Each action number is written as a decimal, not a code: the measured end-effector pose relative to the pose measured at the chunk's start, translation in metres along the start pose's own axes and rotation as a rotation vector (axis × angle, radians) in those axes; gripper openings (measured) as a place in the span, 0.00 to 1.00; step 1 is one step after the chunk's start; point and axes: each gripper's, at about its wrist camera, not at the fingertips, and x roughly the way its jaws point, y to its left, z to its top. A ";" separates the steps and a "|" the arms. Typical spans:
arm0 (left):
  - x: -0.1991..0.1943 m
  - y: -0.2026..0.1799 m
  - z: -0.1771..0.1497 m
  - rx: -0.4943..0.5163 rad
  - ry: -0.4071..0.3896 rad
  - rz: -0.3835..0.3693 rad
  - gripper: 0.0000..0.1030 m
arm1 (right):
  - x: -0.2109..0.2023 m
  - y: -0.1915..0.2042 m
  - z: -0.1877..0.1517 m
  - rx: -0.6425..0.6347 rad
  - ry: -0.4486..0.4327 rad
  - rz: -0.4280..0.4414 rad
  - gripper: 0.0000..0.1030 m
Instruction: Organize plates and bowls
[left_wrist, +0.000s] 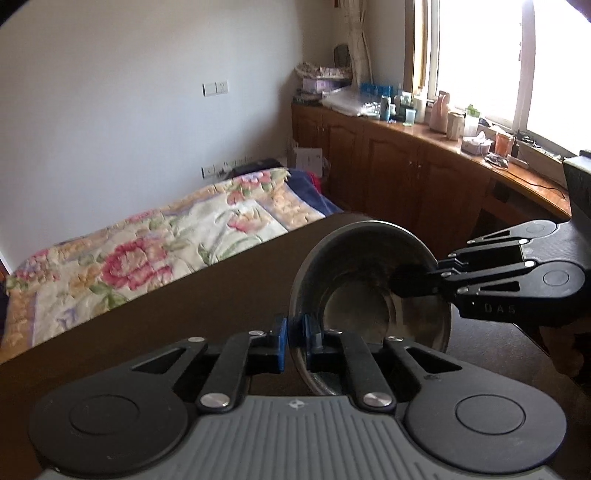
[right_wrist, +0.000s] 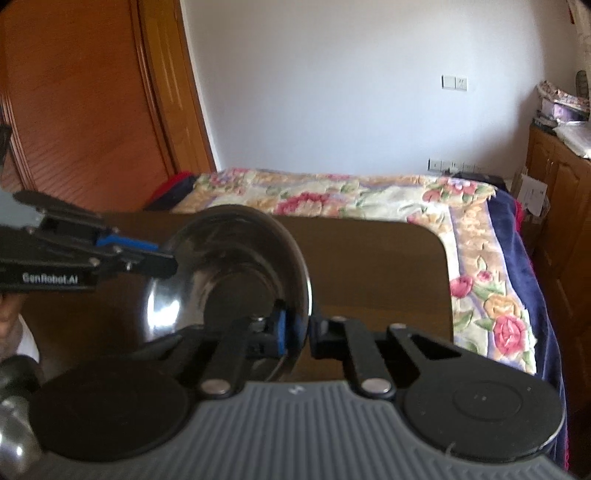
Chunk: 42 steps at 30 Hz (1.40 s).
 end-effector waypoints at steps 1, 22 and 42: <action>-0.004 -0.001 0.000 0.003 -0.011 0.006 0.25 | -0.003 0.002 0.002 -0.002 -0.010 -0.002 0.11; -0.120 -0.015 -0.012 0.032 -0.179 0.061 0.25 | -0.081 0.060 0.011 -0.117 -0.153 -0.027 0.10; -0.181 -0.030 -0.087 -0.019 -0.203 0.047 0.25 | -0.110 0.099 -0.025 -0.145 -0.166 -0.015 0.10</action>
